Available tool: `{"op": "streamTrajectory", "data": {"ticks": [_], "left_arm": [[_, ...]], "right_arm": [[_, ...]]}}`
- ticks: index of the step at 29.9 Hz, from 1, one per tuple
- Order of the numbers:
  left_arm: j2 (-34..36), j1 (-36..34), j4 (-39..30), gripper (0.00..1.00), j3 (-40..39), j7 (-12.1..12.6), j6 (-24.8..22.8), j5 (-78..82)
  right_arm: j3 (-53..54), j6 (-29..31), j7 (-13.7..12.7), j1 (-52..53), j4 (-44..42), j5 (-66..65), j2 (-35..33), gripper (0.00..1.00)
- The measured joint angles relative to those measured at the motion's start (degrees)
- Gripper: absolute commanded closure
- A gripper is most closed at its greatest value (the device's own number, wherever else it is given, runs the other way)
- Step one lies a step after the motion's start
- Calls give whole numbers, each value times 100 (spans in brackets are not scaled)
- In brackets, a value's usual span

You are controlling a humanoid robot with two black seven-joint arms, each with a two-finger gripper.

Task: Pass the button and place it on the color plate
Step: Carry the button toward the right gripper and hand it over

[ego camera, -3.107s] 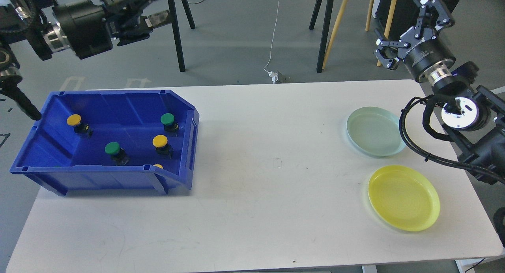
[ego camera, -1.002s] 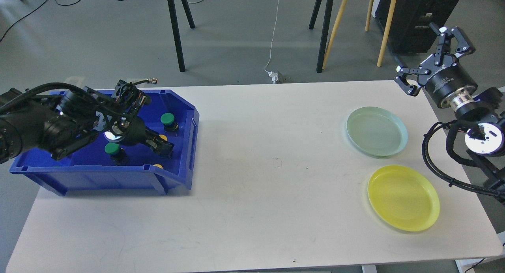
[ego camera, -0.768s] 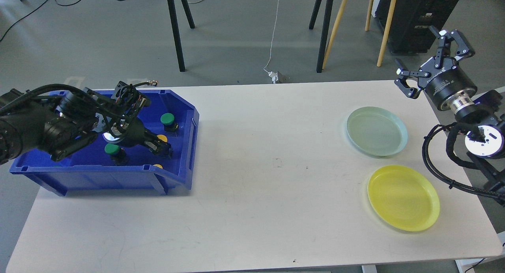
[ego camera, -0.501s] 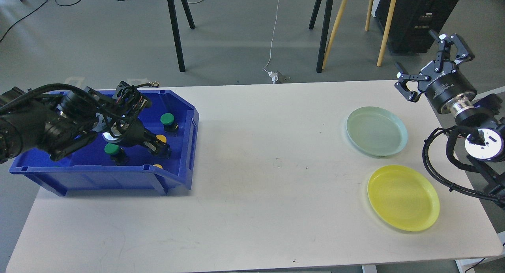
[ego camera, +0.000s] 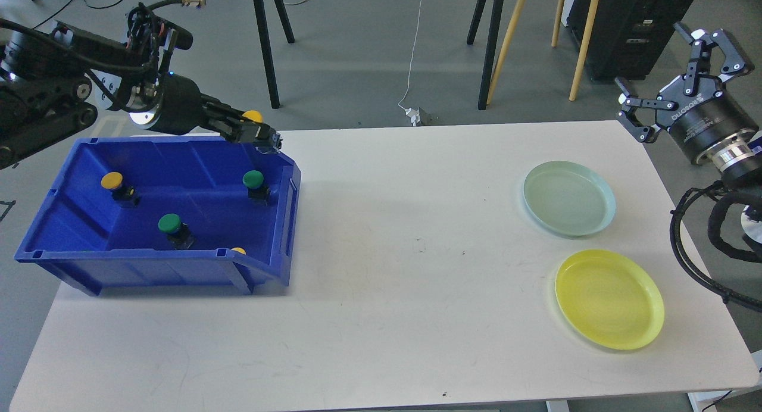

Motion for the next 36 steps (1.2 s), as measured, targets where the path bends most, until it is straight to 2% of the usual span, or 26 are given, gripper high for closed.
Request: {"op": "streamTrajectory", "data": {"ticks": [3,6,9,13,21,29,34,36], "left_arm": [[-292,342,-157,90,-450,1,-41,-1164],[-1074,872,-114,90,-983,1,-58,-2366],[-1992,1406,239,90,-1481,0,-27,-2847],[-2704,1962,776,90,-1896,0,-6,-2917],[-2834,2166,940,90,-2101,0,-4,-2906],[-2857,2169,1047,89,-2118,0,-12,-2941],[-2860,2169,1051,89,-2125,0,-13,-2959],[-2865,2169,1051,89,-2125,0,-13,-2962]], "right_arm": [[19,-92,69,-386,654,-267,-278,0],[-18,-118,119,-643,897,-712,-286,0],[-40,-128,131,-739,1015,-1074,-143,0],[-46,-132,134,-814,1180,-1154,-59,0],[-677,-110,135,-537,1164,-1508,519,1],[-771,-97,166,-375,1142,-1520,847,2],[-779,-88,252,-298,1132,-1461,971,6],[-779,-85,308,-251,1132,-1450,981,11]]}}
